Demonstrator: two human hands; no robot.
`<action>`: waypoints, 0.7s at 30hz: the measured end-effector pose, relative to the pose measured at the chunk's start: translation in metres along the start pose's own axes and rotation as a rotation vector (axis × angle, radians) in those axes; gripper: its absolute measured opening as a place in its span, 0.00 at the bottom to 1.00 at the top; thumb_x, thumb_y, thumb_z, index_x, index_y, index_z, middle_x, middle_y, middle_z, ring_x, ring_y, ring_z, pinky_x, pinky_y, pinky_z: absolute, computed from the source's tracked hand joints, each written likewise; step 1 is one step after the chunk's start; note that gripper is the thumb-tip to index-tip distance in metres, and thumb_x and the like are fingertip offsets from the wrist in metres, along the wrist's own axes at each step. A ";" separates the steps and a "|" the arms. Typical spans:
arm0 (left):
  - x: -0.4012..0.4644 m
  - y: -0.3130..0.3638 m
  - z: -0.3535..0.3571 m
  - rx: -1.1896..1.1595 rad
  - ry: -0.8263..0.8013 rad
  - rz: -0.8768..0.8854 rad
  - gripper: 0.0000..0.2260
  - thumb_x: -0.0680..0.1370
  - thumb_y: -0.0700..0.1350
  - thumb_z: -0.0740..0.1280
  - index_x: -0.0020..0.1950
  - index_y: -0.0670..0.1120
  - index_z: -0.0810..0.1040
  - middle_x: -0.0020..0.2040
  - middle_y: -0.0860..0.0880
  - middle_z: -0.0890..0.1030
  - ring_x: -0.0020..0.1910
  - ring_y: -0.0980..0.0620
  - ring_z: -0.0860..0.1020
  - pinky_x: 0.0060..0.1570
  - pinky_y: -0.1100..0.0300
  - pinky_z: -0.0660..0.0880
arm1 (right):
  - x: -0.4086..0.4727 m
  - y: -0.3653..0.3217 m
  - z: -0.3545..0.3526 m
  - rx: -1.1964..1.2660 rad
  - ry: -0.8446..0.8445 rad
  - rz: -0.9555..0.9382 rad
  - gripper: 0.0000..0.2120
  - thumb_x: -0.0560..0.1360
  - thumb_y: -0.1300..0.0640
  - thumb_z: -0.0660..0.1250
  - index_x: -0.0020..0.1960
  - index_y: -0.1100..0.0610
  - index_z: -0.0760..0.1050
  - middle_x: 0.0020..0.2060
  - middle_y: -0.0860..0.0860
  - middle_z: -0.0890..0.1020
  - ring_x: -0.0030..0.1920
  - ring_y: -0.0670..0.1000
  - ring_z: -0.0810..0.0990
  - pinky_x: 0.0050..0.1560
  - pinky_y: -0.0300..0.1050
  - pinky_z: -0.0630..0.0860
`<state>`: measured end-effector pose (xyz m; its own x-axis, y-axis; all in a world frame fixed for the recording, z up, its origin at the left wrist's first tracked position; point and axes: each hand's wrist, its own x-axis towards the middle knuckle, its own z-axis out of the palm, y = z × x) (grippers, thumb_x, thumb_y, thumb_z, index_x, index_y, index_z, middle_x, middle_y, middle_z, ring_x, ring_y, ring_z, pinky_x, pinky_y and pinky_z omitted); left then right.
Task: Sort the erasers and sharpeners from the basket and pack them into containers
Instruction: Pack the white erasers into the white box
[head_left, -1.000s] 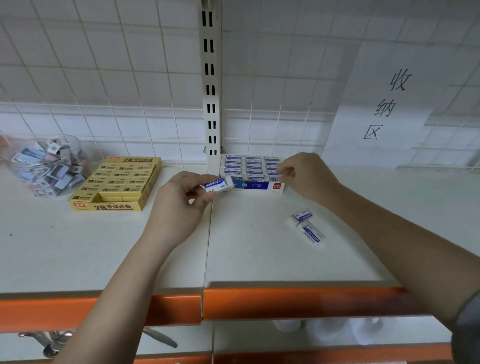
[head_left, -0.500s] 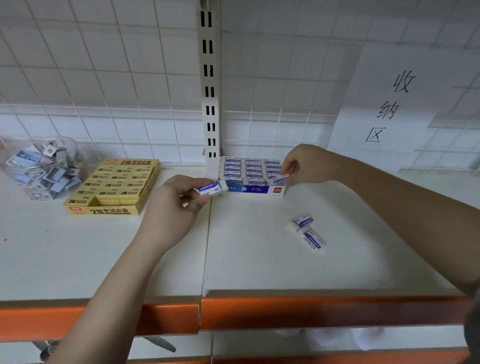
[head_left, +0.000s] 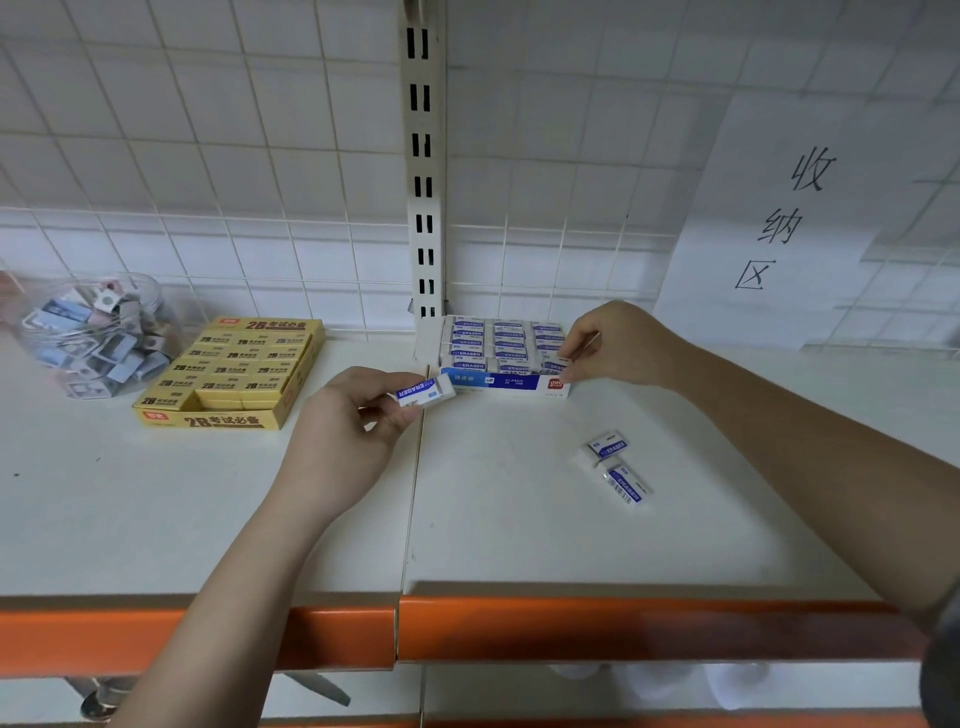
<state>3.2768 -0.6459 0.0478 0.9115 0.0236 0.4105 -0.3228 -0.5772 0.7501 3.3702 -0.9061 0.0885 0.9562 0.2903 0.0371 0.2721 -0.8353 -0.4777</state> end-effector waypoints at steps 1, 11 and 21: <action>-0.001 0.000 0.000 0.005 0.002 -0.001 0.12 0.74 0.34 0.69 0.54 0.46 0.82 0.43 0.56 0.76 0.40 0.67 0.74 0.39 0.78 0.67 | 0.001 -0.001 -0.002 -0.020 -0.018 -0.003 0.11 0.66 0.62 0.77 0.47 0.62 0.82 0.40 0.50 0.81 0.36 0.43 0.78 0.35 0.24 0.70; -0.002 -0.007 -0.004 0.017 0.004 -0.023 0.12 0.74 0.34 0.69 0.53 0.47 0.82 0.43 0.58 0.76 0.39 0.65 0.75 0.40 0.77 0.68 | 0.009 -0.021 0.008 -0.075 -0.017 -0.059 0.11 0.74 0.53 0.69 0.50 0.59 0.82 0.49 0.53 0.84 0.47 0.52 0.82 0.41 0.38 0.75; -0.024 0.011 0.028 0.048 -0.378 0.068 0.11 0.74 0.38 0.69 0.52 0.52 0.83 0.41 0.57 0.74 0.39 0.65 0.74 0.41 0.77 0.65 | 0.009 -0.015 0.009 0.088 -0.074 0.008 0.09 0.72 0.54 0.72 0.47 0.59 0.80 0.43 0.50 0.82 0.44 0.49 0.81 0.47 0.41 0.77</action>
<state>3.2591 -0.6758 0.0316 0.9210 -0.3134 0.2315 -0.3815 -0.6045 0.6993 3.3734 -0.8865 0.0880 0.9470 0.3198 -0.0306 0.2506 -0.7947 -0.5528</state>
